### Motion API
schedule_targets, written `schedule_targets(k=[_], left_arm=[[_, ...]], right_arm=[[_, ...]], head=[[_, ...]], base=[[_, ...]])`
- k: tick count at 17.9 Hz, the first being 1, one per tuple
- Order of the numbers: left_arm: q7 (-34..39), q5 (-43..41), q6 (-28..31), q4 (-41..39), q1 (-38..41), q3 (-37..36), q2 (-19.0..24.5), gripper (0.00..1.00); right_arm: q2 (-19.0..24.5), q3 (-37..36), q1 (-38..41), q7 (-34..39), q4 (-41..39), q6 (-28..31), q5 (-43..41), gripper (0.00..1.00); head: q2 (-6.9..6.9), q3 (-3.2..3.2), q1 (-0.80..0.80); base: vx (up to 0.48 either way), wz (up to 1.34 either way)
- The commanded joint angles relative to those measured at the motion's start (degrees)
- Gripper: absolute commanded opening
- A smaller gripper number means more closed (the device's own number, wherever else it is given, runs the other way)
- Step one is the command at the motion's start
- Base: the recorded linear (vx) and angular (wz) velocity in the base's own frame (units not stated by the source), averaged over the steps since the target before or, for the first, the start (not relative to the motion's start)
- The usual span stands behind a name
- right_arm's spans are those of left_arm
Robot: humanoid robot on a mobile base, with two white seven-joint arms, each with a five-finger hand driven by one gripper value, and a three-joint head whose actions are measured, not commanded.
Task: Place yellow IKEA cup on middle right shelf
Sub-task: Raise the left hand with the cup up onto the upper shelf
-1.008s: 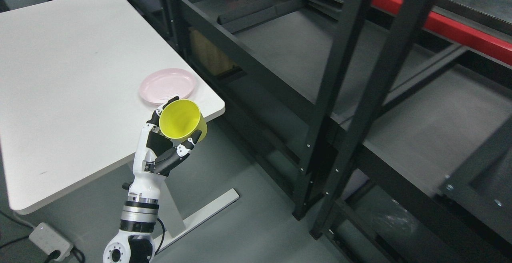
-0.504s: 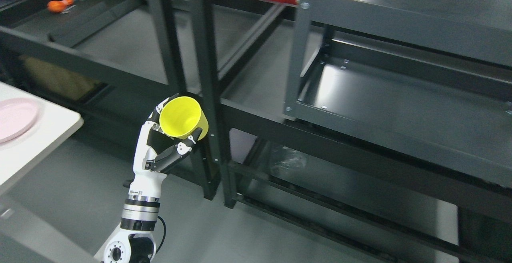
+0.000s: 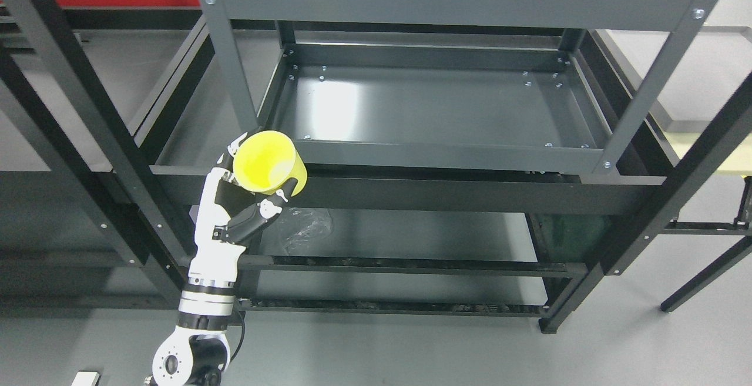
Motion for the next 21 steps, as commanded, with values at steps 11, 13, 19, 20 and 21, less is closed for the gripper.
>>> schedule_targets(k=[11,13,19,20,21], left_arm=[[-0.08,0.01,-4.01,-0.49,-17.56,-21.08,1.00,0.01],[-0.08,0.01,-3.83,-0.49,-20.03,-20.99,1.00,0.01],[-0.08,0.01,-3.92,-0.58,-33.02,-21.17,1.00,0.02],[-0.08,0.10,-3.92,-0.58,-34.96,-21.26,1.00,0.02],[0.01,0.10,-3.92,-0.58,-37.07,-21.69,1.00,0.02]], right_arm=[[-1.00,0.97,0.79,0.06,0.01,0.02,-1.41,0.99],[-1.00,0.97,0.79,0.06,0.01,0.02,-1.41,0.99],[-1.00,0.97,0.79,0.06,0.01,0.02,-1.41,0.99],[-1.00,0.97,0.79,0.06,0.01,0.02,-1.41,0.99],[-1.00,0.97,0.79,0.06,0.01,0.02,-1.41,0.99]], head=[[-0.01,0.00,0.00],[-0.01,0.00,0.00],[-0.02,0.00,0.00],[-0.02,0.00,0.00],[-0.01,0.00,0.00]], base=[[0.040,-0.06],[0.065,-0.22],[0.088,-0.13],[0.124,-0.02],[0.124,-0.02]])
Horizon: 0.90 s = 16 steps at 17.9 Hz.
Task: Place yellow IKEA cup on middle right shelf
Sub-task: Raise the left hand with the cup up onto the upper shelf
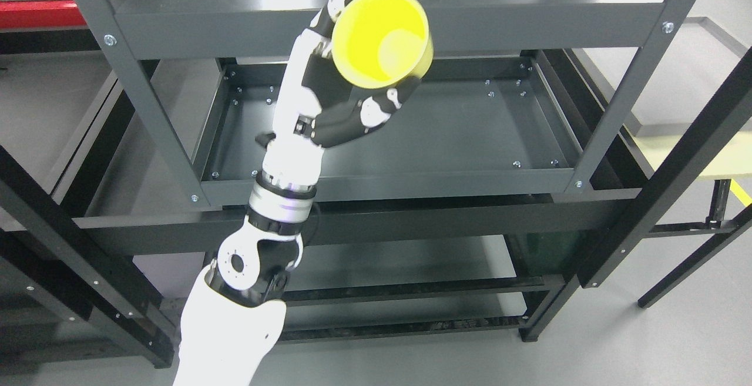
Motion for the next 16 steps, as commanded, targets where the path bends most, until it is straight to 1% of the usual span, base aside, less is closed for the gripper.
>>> schedule_targets(k=[1,4,6,8,10,12,14,16], left_arm=[[0.34,0.08,0.04,-0.04,-12.10,-5.24,1.00,0.02],[1.39,0.16,0.65,-0.04,-15.09,-6.30,1.00,0.01],[5.15,1.39,3.97,-0.04,-17.54,-6.48,1.00,0.01],[9.81,4.01,10.11,-0.04,-19.74,-6.91,1.00,0.01],[14.56,9.02,17.05,0.05,-22.46,-9.02,1.00,0.01],[19.65,10.27,22.68,0.05,-25.37,-12.26,1.00,0.01],[25.63,11.58,30.76,0.22,-27.83,-15.69,1.00,0.00],[29.58,18.76,34.39,2.67,-28.63,-17.20,1.00,0.00]], right_arm=[[-1.00,0.97,0.78,0.00,0.01,0.02,-1.41,0.99],[-1.00,0.97,0.78,0.00,0.01,0.02,-1.41,0.99],[-1.00,0.97,0.78,0.00,0.01,0.02,-1.41,0.99],[-1.00,0.97,0.78,0.00,0.01,0.02,-1.41,0.99],[-1.00,0.97,0.78,0.00,0.01,0.02,-1.41,0.99],[-1.00,0.97,0.78,0.00,0.01,0.02,-1.41,0.99],[-1.00,0.97,0.78,0.00,0.01,0.02,-1.41,0.99],[-1.00,0.97,0.78,0.00,0.01,0.02,-1.41,0.99]], head=[[0.00,0.00,0.00],[0.00,0.00,0.00],[0.00,0.00,0.00],[0.00,0.00,0.00],[-0.01,0.00,0.00],[-0.01,0.00,0.00],[0.00,0.00,0.00],[-0.01,0.00,0.00]], base=[[0.127,0.02],[0.158,0.08],[0.183,0.17],[0.154,0.21],[0.076,0.19],[0.021,0.06],[-0.022,-0.03],[-0.001,0.01]])
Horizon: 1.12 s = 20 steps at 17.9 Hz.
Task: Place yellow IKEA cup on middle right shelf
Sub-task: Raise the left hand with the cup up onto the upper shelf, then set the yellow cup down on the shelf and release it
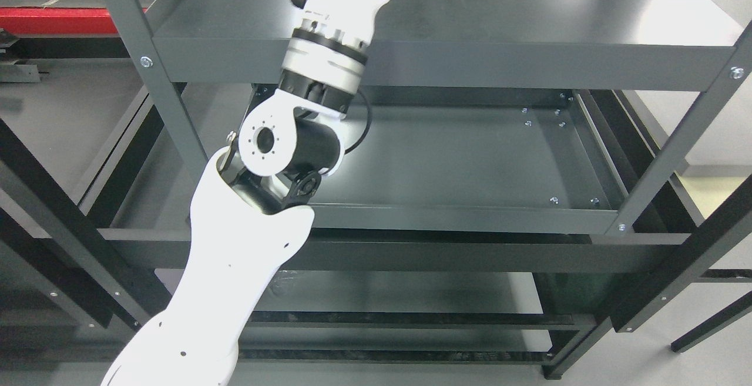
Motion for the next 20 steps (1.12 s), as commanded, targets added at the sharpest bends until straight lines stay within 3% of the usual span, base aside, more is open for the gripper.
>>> schedule_targets(k=[1,8,11,14,17,20], left_arm=[[8.87,11.50,7.00,3.82,-5.66,-8.43,1.00,0.00],[18.48,15.04,14.82,10.68,-6.37,-7.64,1.00,0.01],[19.71,14.95,16.23,11.30,-6.37,-6.24,1.00,0.07],[19.54,14.26,17.72,11.39,-6.37,-5.53,1.00,0.34],[19.54,14.16,17.99,11.65,-6.19,-5.44,1.00,0.69],[19.45,13.99,17.99,11.65,-6.19,-5.09,1.00,0.84]], right_arm=[[-1.00,0.97,0.79,-0.21,0.00,0.02,-1.41,0.99],[-1.00,0.97,0.79,-0.21,0.00,0.02,-1.41,0.99],[-1.00,0.97,0.79,-0.21,0.00,0.02,-1.41,0.99],[-1.00,0.97,0.79,-0.21,0.00,0.02,-1.41,0.99],[-1.00,0.97,0.79,-0.21,0.00,0.02,-1.41,0.99],[-1.00,0.97,0.79,-0.21,0.00,0.02,-1.41,0.99]], head=[[0.00,0.00,0.00],[0.00,0.00,0.00],[0.00,0.00,0.00],[0.00,0.00,0.00],[0.00,0.00,0.00],[0.00,0.00,0.00]], base=[[-0.007,0.03],[-0.004,-0.01],[0.000,0.00],[0.000,0.00],[0.000,0.00],[0.000,0.00]])
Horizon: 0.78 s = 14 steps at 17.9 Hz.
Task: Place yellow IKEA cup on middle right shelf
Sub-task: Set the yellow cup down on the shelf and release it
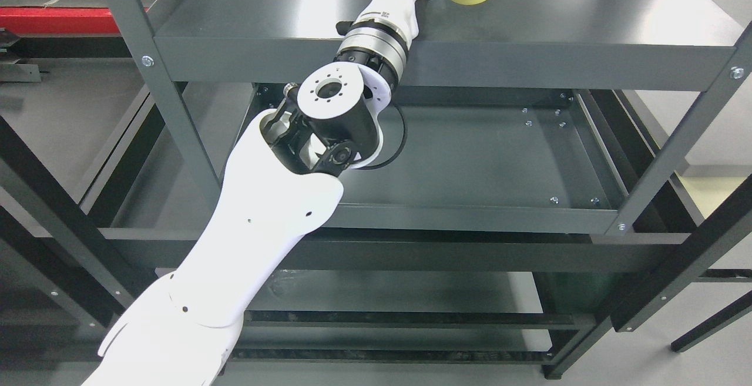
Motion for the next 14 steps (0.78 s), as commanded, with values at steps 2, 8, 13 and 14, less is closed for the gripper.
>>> schedule_targets(k=[2,8,13,14], left_arm=[[-0.13,-1.13,0.17,2.25,-0.17,0.73,1.00,0.90],[-0.48,-2.10,0.00,1.73,-0.17,2.83,1.00,0.98],[-0.57,-2.19,-0.62,-3.28,1.15,4.33,1.00,0.99],[-0.57,-2.19,-0.62,-3.90,1.32,4.33,1.00,0.99]], right_arm=[[-1.00,0.97,0.79,0.01,0.00,0.03,-1.41,0.99],[-1.00,0.97,0.79,0.01,0.00,0.03,-1.41,0.99],[-1.00,0.97,0.79,0.01,0.00,0.03,-1.41,0.99],[-1.00,0.97,0.79,0.01,0.00,0.03,-1.41,0.99]], head=[[0.00,0.00,0.00],[0.00,0.00,0.00],[0.00,0.00,0.00],[0.00,0.00,0.00]], base=[[0.000,0.00],[0.000,0.00],[0.000,0.00],[0.000,0.00]])
